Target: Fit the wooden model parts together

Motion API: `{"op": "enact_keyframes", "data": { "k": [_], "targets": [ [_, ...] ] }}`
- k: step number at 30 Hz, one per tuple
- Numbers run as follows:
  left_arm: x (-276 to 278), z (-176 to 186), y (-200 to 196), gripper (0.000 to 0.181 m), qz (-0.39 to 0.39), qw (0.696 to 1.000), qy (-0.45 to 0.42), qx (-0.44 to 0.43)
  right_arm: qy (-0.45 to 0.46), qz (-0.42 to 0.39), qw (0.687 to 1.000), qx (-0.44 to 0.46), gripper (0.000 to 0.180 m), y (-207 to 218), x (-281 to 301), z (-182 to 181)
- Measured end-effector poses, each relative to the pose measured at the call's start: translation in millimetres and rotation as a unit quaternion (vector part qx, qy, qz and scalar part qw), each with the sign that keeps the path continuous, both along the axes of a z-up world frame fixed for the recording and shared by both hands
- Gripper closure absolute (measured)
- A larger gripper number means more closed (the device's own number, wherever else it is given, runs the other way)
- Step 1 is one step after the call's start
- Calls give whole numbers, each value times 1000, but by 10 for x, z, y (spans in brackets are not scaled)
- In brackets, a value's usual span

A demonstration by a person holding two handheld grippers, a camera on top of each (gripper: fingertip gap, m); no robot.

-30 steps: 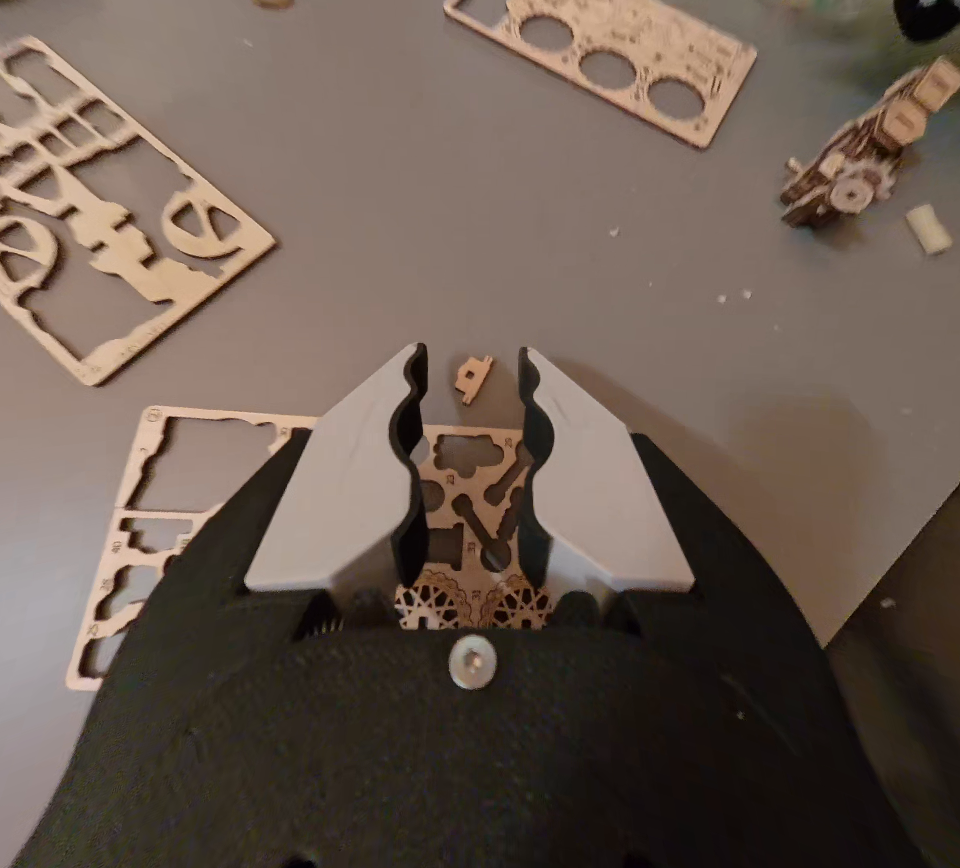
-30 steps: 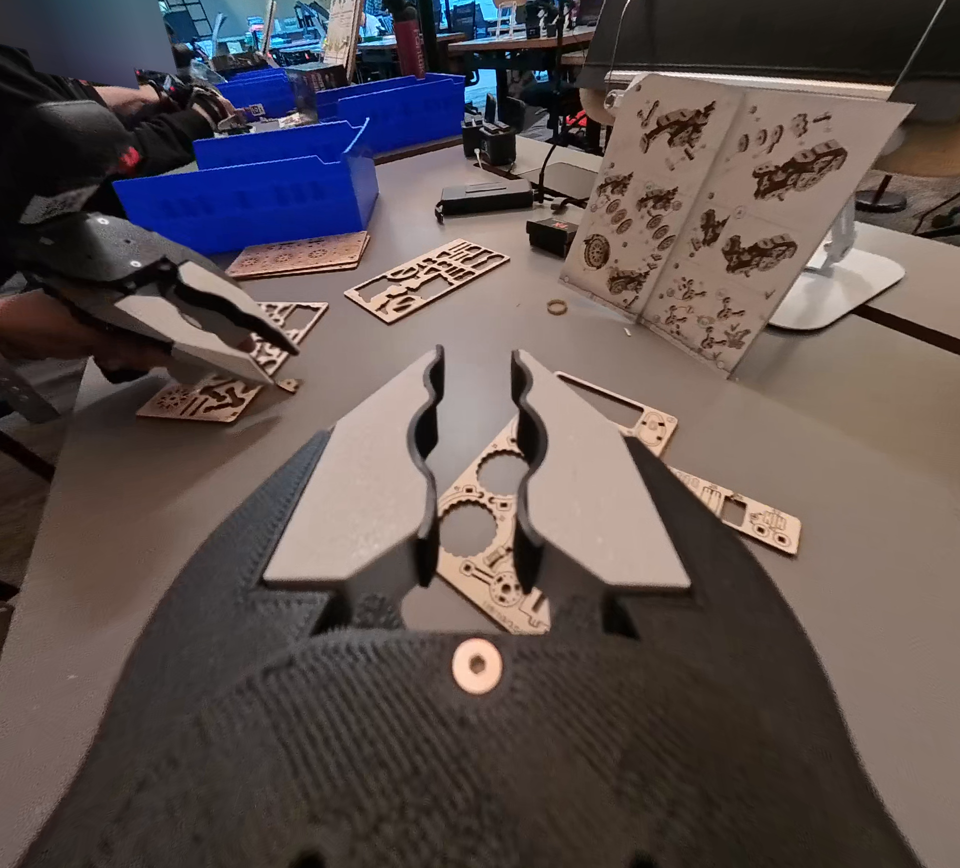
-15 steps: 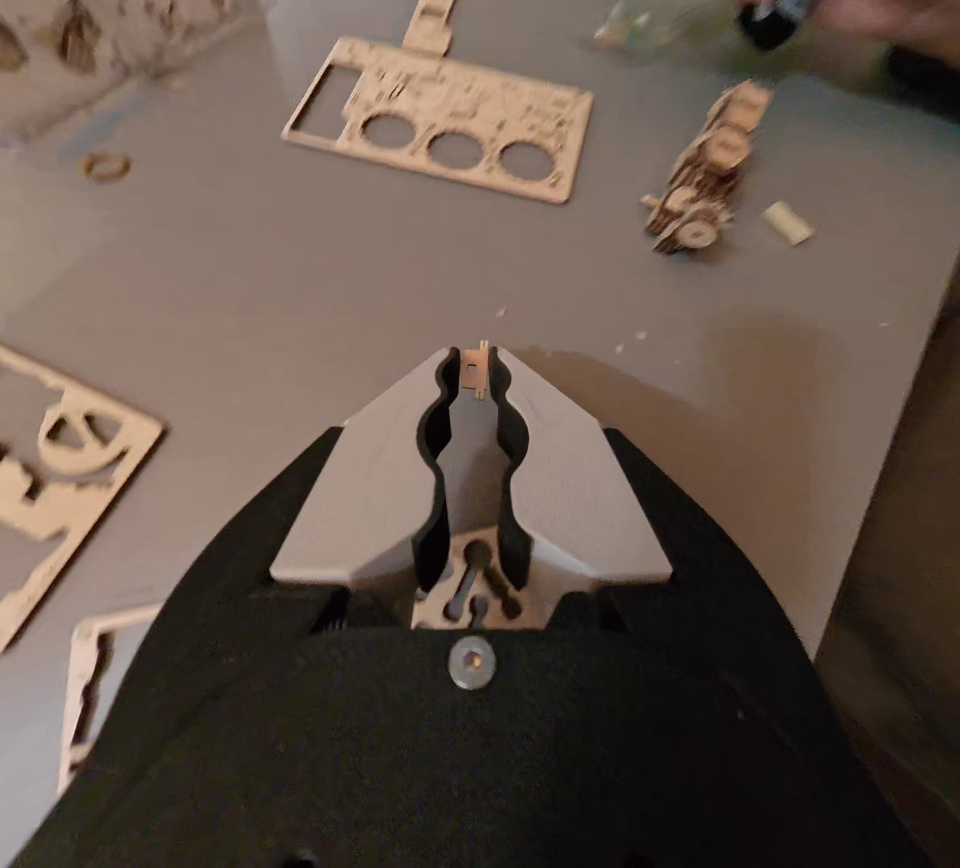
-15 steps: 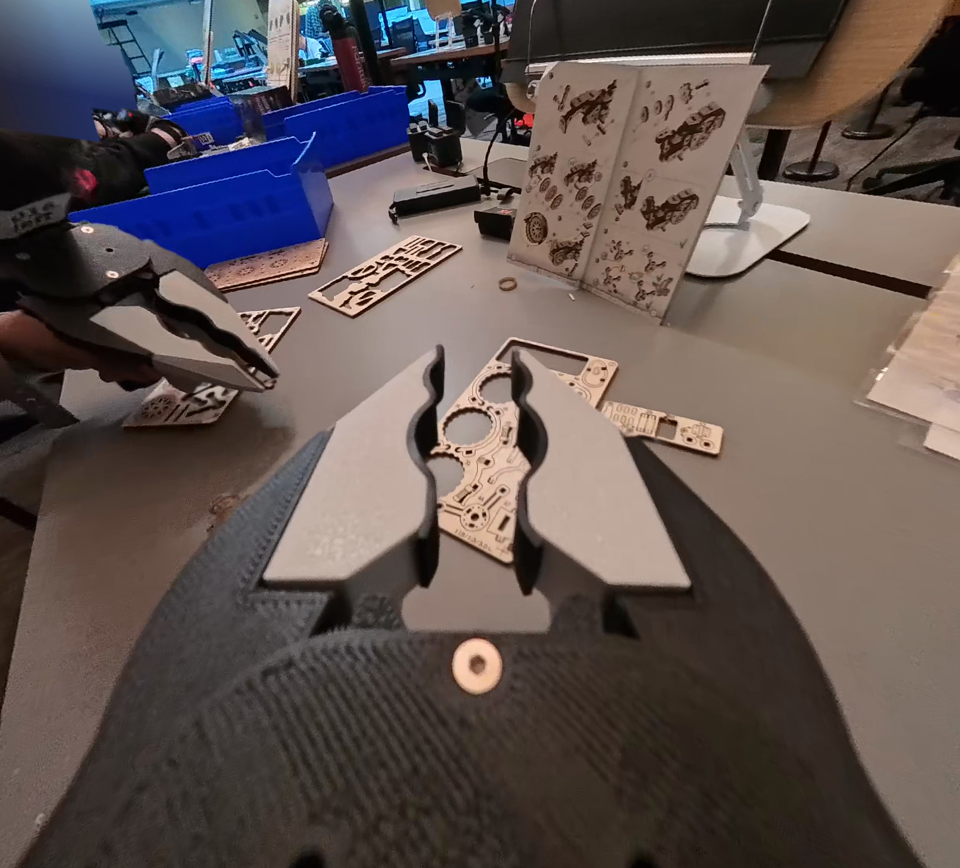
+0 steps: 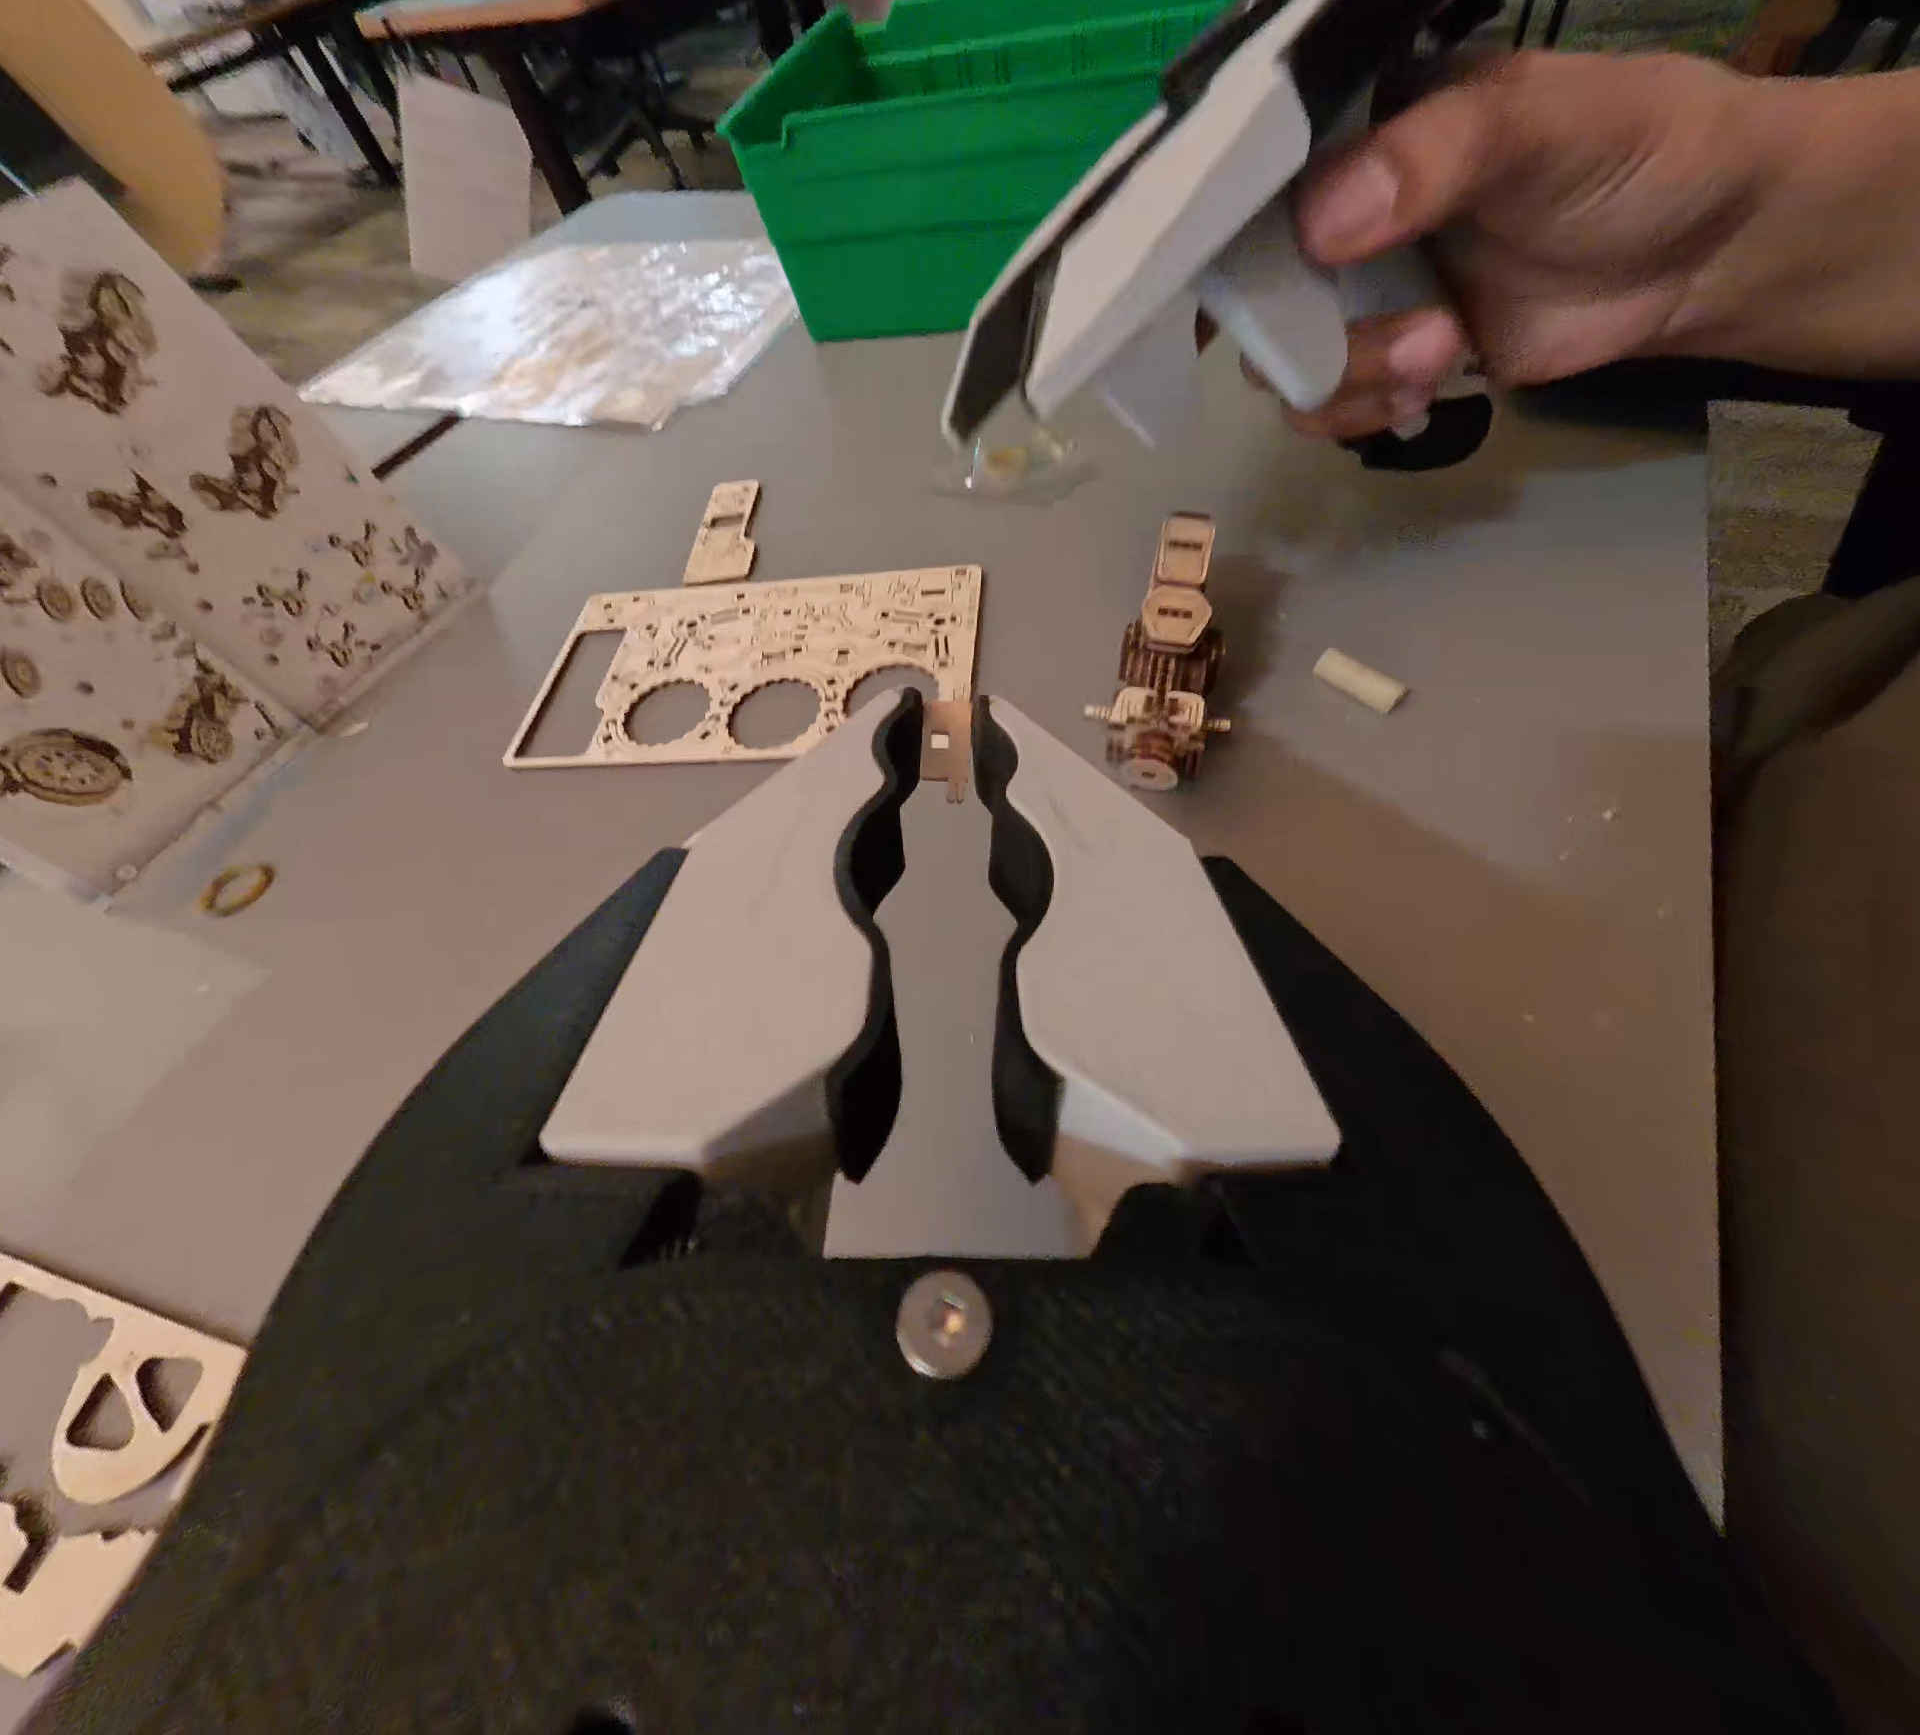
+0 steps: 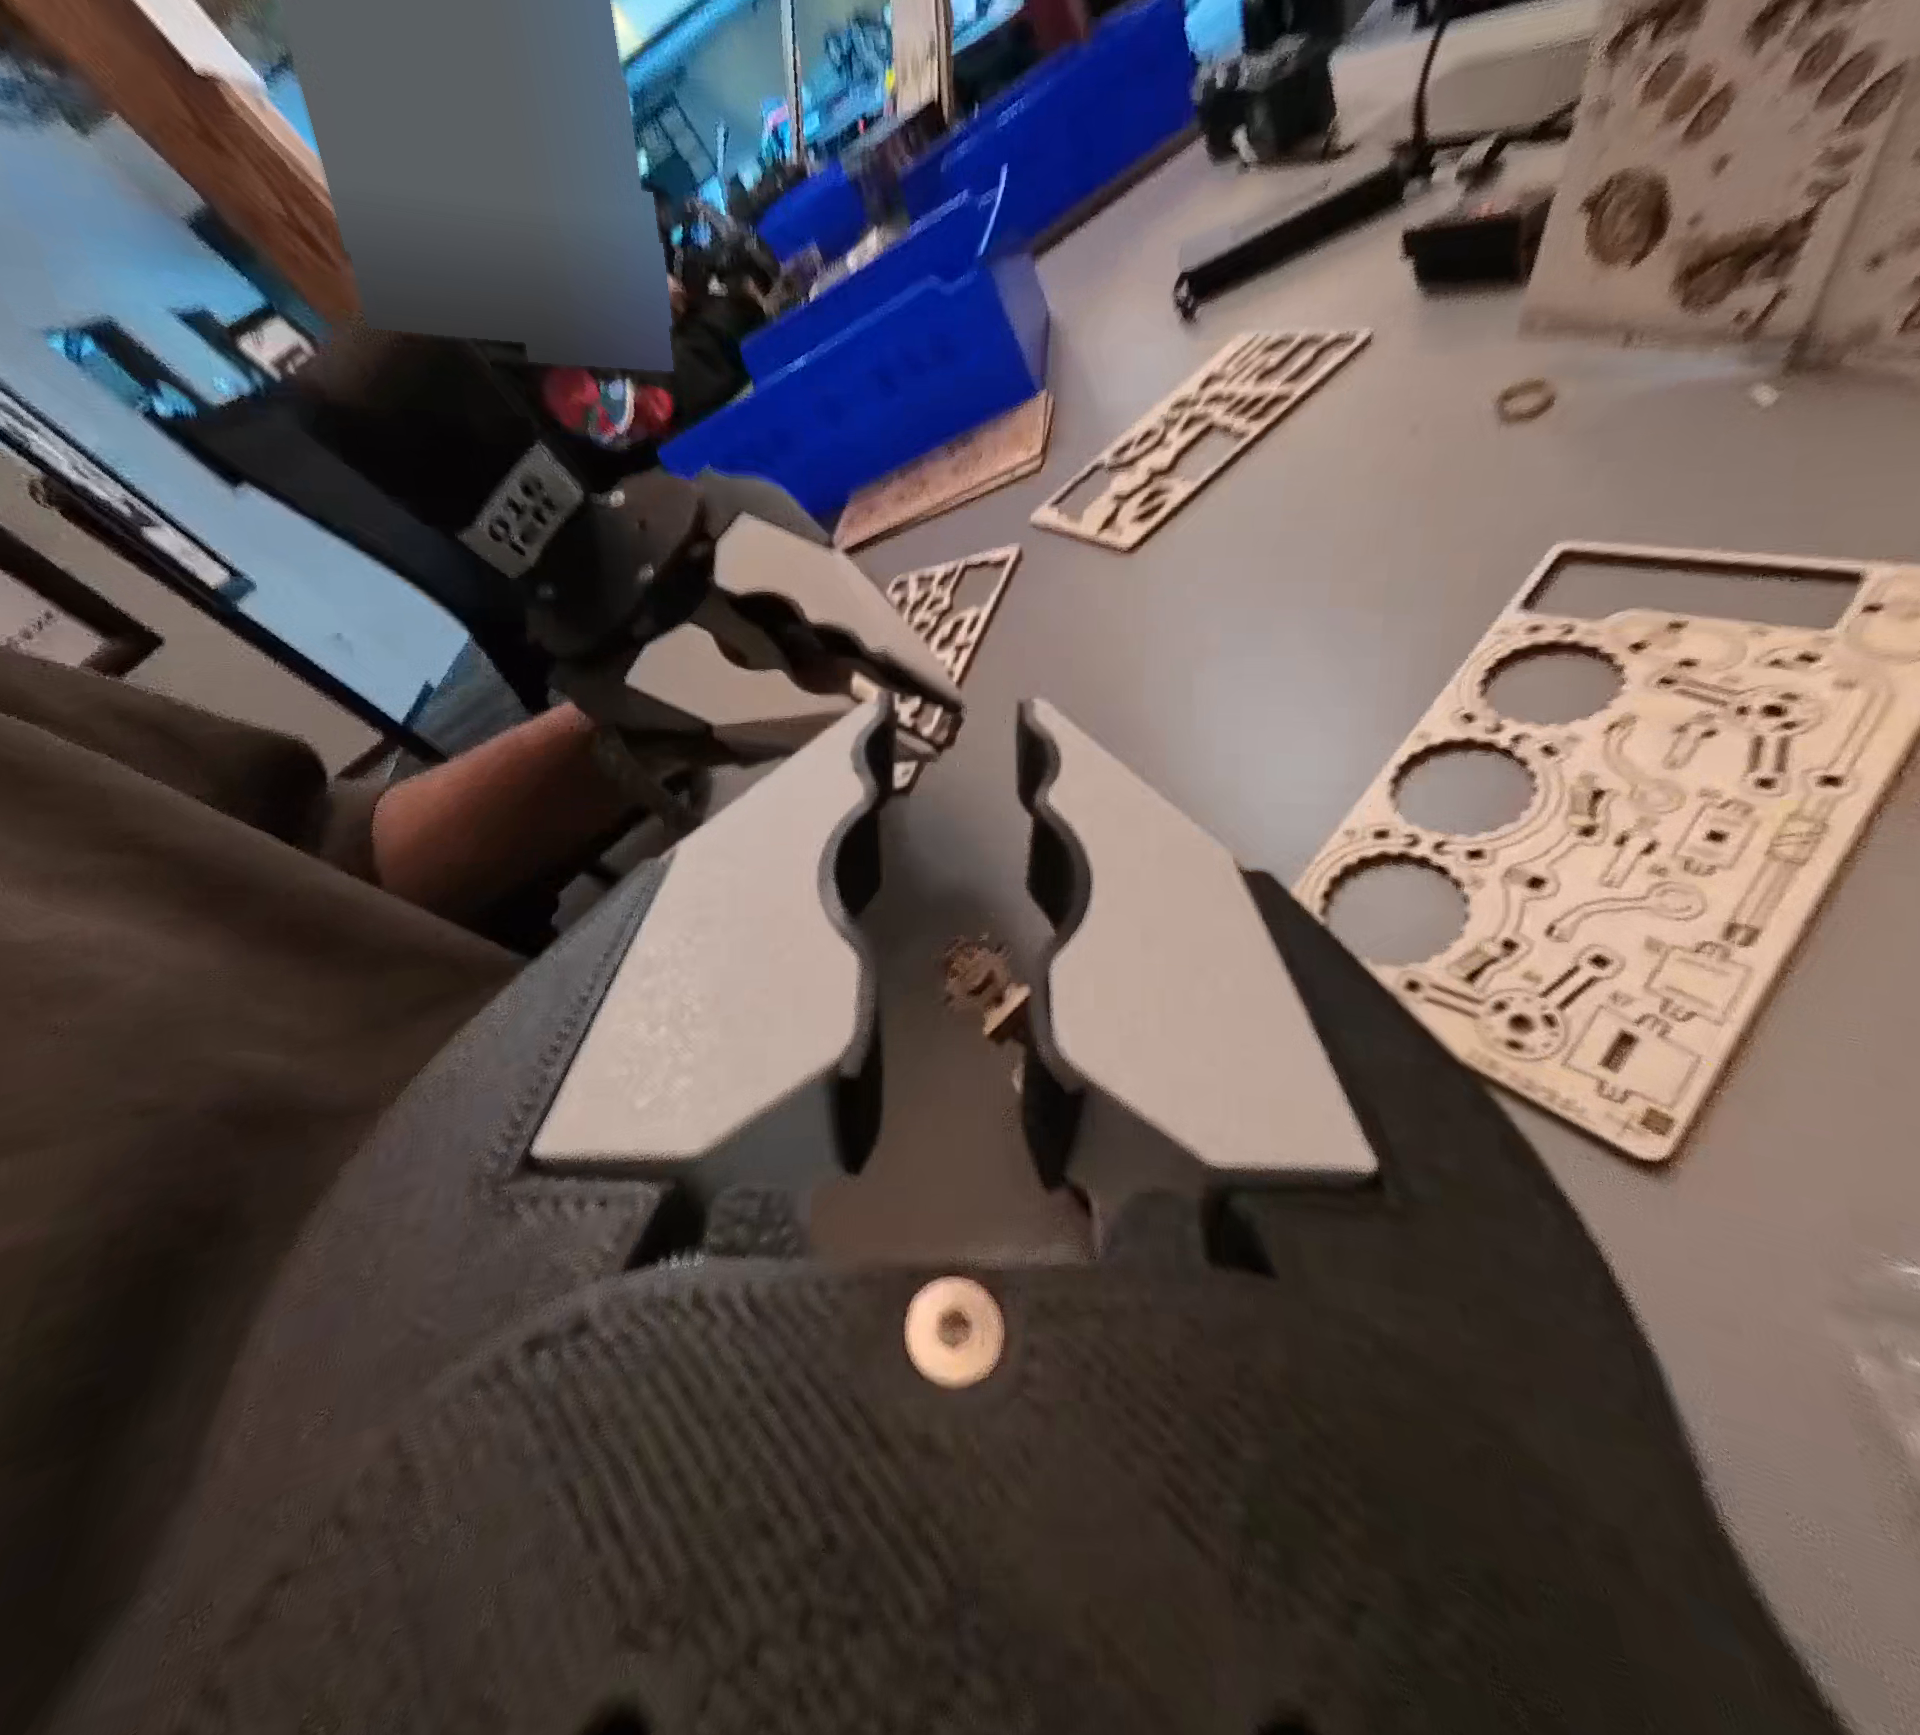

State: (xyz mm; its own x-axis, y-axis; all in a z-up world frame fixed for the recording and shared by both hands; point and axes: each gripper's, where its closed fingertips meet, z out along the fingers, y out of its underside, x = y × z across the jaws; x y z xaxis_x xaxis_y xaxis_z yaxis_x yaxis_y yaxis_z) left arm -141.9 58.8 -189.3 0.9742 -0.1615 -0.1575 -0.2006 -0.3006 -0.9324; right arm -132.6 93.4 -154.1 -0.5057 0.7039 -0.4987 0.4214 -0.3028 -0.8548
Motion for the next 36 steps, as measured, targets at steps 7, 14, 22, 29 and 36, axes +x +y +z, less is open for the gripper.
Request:
{"op": "enact_keyframes", "data": {
  "k": [7, 14, 22, 29, 36],
  "targets": [
    [257, 182, 35, 174, -25, 999, -1, 39, -54, 43, 997, 18, 155, -308, 52, -103],
    [331, 276, 17, 174, -34, 998, -5, 61, -91, 90, 989, -71, 162, -403, 127, -68],
    [399, 314, 17, 174, -43, 997, 1, 71, -113, 128, 977, -131, 174, -425, 202, -28],
    [428, 364, 8, 170, -55, 994, -40, 81, -123, 134, 974, -138, 179, -397, 209, -86],
    [269, 421, 30, 152, -22, 989, -117, 92, -49, 112, 980, -159, 180, -280, 154, 120]
  ]
}}
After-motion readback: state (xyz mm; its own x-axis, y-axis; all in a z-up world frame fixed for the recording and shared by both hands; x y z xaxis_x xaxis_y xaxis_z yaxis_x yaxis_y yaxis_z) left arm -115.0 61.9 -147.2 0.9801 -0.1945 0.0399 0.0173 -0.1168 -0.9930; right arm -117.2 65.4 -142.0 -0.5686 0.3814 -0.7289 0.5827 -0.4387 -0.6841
